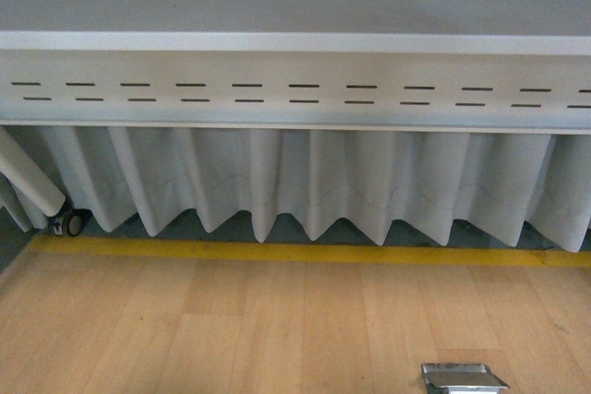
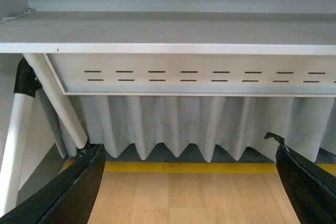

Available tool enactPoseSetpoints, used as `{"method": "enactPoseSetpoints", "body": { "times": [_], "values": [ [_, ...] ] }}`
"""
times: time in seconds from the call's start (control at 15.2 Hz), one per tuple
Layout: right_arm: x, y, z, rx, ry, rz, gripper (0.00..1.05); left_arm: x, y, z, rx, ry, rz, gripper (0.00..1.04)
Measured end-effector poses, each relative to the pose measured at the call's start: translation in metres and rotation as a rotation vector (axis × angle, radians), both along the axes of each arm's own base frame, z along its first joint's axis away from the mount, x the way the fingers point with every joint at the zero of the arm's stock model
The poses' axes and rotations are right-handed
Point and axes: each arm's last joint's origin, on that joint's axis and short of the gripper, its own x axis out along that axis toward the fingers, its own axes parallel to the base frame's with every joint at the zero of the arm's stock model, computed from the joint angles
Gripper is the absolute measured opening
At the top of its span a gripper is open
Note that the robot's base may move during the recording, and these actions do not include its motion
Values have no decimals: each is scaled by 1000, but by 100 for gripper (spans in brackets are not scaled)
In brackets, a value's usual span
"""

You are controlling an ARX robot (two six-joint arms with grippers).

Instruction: Wind up and store yellow beetle toy

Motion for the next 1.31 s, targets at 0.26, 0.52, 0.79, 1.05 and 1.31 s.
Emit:
{"method": "enactPoseSetpoints", "body": {
  "times": [0.26,0.52,0.79,1.05,1.31],
  "values": [
    [0,0,0,0,0,0,98,0,0,0,0,0,0,98],
    [0,0,0,0,0,0,98,0,0,0,0,0,0,98],
    [0,0,0,0,0,0,98,0,0,0,0,0,0,98],
    [0,0,0,0,0,0,98,0,0,0,0,0,0,98],
    [0,0,0,0,0,0,98,0,0,0,0,0,0,98]
  ]
}}
